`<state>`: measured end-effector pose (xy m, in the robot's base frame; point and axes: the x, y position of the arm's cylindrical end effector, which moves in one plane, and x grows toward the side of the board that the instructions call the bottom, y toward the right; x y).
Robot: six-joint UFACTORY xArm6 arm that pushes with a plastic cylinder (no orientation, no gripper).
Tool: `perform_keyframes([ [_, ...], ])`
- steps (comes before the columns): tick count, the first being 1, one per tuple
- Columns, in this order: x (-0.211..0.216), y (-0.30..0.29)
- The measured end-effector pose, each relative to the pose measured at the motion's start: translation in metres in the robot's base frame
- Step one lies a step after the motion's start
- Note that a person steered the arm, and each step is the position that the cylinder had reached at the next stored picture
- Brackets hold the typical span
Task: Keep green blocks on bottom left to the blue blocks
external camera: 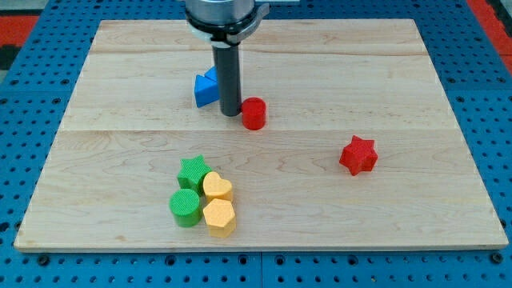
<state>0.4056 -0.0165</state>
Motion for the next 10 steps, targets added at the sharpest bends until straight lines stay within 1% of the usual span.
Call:
perform_keyframes([
  [1,0.022,0.109],
  [2,0.042,0.090],
  [3,0.046,0.052],
  [4,0.128,0.067],
  [5,0.212,0.056],
  [8,0.213,0.002],
  [9,0.213,-0.035],
  [10,0.213,-0.046],
])
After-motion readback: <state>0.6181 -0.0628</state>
